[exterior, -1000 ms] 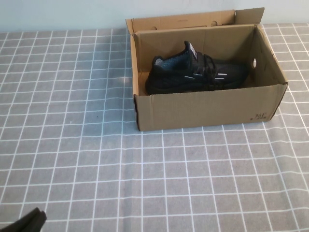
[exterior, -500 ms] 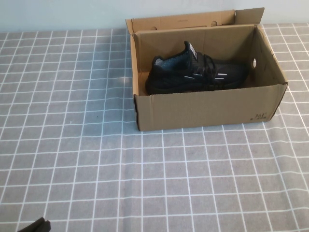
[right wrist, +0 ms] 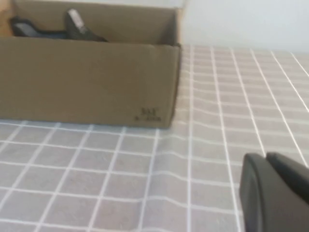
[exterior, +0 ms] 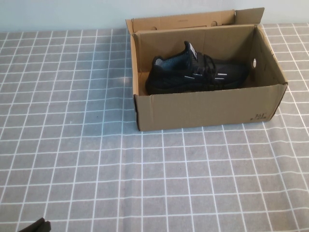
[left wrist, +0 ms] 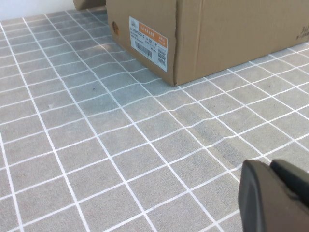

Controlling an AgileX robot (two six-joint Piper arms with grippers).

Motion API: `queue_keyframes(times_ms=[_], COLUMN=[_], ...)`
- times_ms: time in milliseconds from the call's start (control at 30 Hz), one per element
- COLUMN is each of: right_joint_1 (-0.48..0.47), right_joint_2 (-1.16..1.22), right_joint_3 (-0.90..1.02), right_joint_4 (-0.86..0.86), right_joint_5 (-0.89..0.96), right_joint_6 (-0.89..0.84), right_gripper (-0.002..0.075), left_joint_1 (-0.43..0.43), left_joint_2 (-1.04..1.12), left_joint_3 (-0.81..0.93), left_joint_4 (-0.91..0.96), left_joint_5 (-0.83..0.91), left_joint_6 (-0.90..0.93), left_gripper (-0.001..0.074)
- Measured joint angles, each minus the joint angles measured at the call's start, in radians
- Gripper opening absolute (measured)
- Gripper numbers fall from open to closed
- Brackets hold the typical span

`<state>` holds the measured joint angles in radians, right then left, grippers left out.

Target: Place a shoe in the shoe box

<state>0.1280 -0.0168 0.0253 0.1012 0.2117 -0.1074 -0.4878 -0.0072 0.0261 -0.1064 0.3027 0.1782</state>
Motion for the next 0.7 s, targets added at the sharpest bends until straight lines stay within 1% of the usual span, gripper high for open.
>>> queue_keyframes(times_ms=[100,233,700], right_joint_1=[-0.04,-0.045,-0.048], right_joint_2=[0.0,0.0,0.0], right_joint_3=[0.0,0.0,0.0], right_joint_4=[0.02,0.033,0.048], right_joint_5=[0.054,0.123,0.129], right_joint_6=[0.0,0.0,0.0], right_gripper=[-0.0016,-0.0016,-0.0016], left_joint_1=[0.0,0.0,0.0], left_joint_2=[0.0,0.0,0.0], left_joint_3=[0.0,0.0,0.0], left_joint_4=[0.0,0.0,0.0], left_joint_5=[0.002,0.002,0.002], left_joint_6=[0.0,0.0,0.0], left_gripper=[0.0001,-0.0001,0.0001])
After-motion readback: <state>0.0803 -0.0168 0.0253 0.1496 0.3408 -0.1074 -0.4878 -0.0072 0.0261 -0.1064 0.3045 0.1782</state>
